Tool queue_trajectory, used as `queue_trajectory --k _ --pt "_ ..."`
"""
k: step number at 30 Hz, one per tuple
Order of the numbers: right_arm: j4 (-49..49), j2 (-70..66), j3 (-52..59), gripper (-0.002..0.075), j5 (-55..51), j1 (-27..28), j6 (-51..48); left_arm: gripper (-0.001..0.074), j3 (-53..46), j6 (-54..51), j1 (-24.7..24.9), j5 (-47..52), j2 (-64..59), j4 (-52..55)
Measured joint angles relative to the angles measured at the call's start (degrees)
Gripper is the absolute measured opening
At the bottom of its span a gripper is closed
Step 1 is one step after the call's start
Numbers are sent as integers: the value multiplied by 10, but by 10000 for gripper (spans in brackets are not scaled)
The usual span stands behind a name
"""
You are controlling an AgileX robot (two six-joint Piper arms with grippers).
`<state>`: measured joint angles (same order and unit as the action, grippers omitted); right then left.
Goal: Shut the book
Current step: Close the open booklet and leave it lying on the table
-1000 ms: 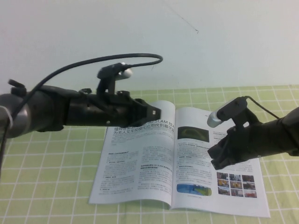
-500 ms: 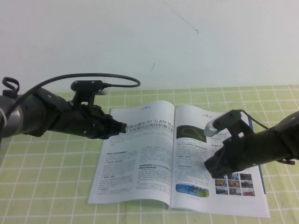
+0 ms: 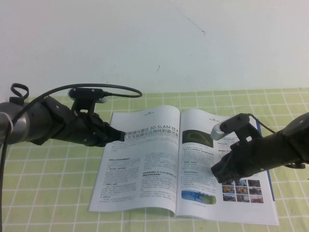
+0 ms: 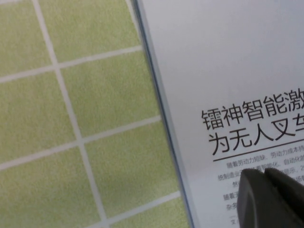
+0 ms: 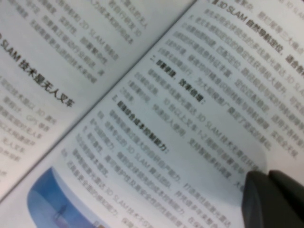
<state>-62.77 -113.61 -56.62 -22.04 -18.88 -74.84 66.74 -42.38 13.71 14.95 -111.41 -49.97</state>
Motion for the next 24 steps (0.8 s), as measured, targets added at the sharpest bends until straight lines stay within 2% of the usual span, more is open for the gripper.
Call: queue_trajectory --k 7,11,19,24 --pt "7 0 0 -3 0 0 19 -3 -10 123 0 -3 4 140" --pt "9 0 -1 -3 0 0 28 -3 -17 153 0 18 4 172" --pt "9 0 -1 -3 0 0 35 -3 -17 165 -1 65 0 138" --pt "9 0 -1 -3 0 0 35 -3 -17 132 1 81 -1 104"
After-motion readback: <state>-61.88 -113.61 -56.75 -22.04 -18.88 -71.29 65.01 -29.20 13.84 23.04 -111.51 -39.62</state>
